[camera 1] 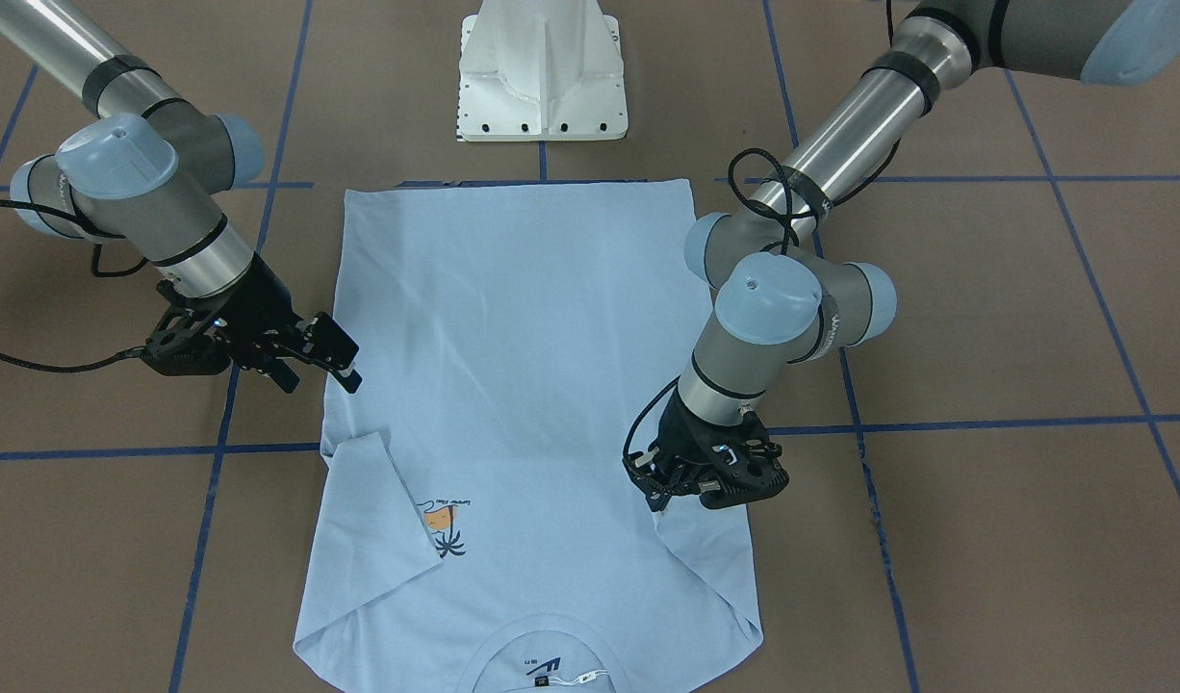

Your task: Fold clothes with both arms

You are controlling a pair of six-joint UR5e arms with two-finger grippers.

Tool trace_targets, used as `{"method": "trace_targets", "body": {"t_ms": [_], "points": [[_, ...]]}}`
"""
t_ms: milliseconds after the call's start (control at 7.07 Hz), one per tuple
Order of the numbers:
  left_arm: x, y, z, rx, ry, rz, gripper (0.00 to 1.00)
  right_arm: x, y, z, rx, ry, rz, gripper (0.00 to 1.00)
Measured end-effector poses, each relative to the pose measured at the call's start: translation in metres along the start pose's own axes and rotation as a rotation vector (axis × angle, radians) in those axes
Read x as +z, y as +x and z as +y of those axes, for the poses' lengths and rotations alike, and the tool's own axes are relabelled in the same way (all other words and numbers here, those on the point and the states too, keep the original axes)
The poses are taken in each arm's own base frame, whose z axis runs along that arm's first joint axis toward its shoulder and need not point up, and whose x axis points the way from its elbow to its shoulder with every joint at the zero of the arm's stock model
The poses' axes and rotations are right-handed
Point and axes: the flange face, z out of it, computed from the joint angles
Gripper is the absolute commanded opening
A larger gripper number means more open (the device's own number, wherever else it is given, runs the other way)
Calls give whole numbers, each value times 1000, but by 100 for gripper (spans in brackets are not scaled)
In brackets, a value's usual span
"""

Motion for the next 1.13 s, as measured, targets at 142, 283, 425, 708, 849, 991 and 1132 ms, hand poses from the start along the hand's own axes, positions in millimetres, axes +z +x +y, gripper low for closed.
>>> {"method": "trace_targets", "body": {"t_ms": [142, 283, 425, 708, 849, 991, 1132], "points": [[-6, 9, 6, -7, -4, 20, 74, 0, 1, 0, 3, 0, 2, 100], [-19, 13, 21, -5, -13, 52, 78, 0, 1, 1, 7, 0, 1, 100], [-38, 6, 44, -3, -29, 92, 78, -3, -3, 3, 18, -1, -5, 100], [-85, -14, 78, -9, -53, 150, 78, -13, -12, 38, 121, -49, 2, 99], [-110, -32, 96, -1, -70, 173, 78, -26, -11, 84, 167, -79, 49, 98], [-134, -52, 110, 7, -94, 194, 76, -43, -7, 141, 185, -88, 105, 98], [-151, -67, 121, 14, -127, 204, 76, -58, -3, 196, 188, -88, 145, 98]]}}
